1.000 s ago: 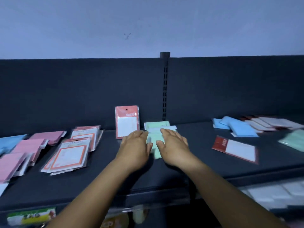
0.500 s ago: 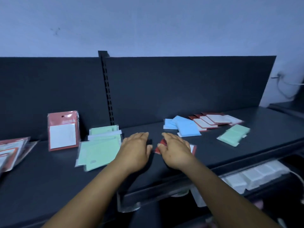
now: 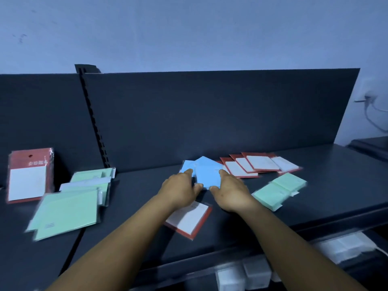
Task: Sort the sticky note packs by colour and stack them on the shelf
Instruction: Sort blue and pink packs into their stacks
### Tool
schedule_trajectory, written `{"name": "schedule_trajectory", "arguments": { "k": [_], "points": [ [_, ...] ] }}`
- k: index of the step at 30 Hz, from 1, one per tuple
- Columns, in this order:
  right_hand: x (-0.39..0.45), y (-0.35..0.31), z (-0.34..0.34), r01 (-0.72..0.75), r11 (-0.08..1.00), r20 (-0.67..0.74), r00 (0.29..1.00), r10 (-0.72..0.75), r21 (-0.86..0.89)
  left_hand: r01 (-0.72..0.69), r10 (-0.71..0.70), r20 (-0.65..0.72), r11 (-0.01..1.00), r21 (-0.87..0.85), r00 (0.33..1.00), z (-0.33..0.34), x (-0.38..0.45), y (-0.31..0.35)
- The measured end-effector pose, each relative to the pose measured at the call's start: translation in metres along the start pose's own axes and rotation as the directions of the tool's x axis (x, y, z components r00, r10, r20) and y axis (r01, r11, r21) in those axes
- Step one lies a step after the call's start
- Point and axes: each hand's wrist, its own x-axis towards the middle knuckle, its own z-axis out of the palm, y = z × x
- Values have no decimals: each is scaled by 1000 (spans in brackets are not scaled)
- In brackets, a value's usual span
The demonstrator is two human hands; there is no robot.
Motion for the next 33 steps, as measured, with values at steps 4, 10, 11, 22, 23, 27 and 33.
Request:
{"name": "schedule_trajectory", "arguments": {
  "k": [4, 10, 11, 22, 23, 27, 33],
  "points": [
    [16, 11, 1, 28, 999, 34, 999, -29, 28, 108, -109, -2, 987, -119, 994, 11, 17, 14],
    [27, 16, -2, 52, 991, 39, 998, -58, 125, 209, -246, -100, 935, -286, 964, 16, 31, 22],
    [28, 16, -3, 56, 990, 38, 997, -61, 132, 204, -250, -108, 923, -325, 962, 14, 32, 23],
    [68, 11, -21, 77, 995, 20, 997, -79, 69, 98, -408, -246, 660, -744, 879, -31, 57, -7],
    [73, 9, -20, 70, 997, 32, 997, -72, 41, 99, -416, -248, 655, -749, 875, -34, 57, -11],
    [87, 1, -12, 71, 994, 72, 995, -65, -82, 145, -459, -203, 615, -775, 865, -36, 62, -26],
    [93, -6, -1, 255, 967, 167, 954, -248, -17, 253, -504, -98, 581, -773, 858, -31, 67, -49]
  ]
}}
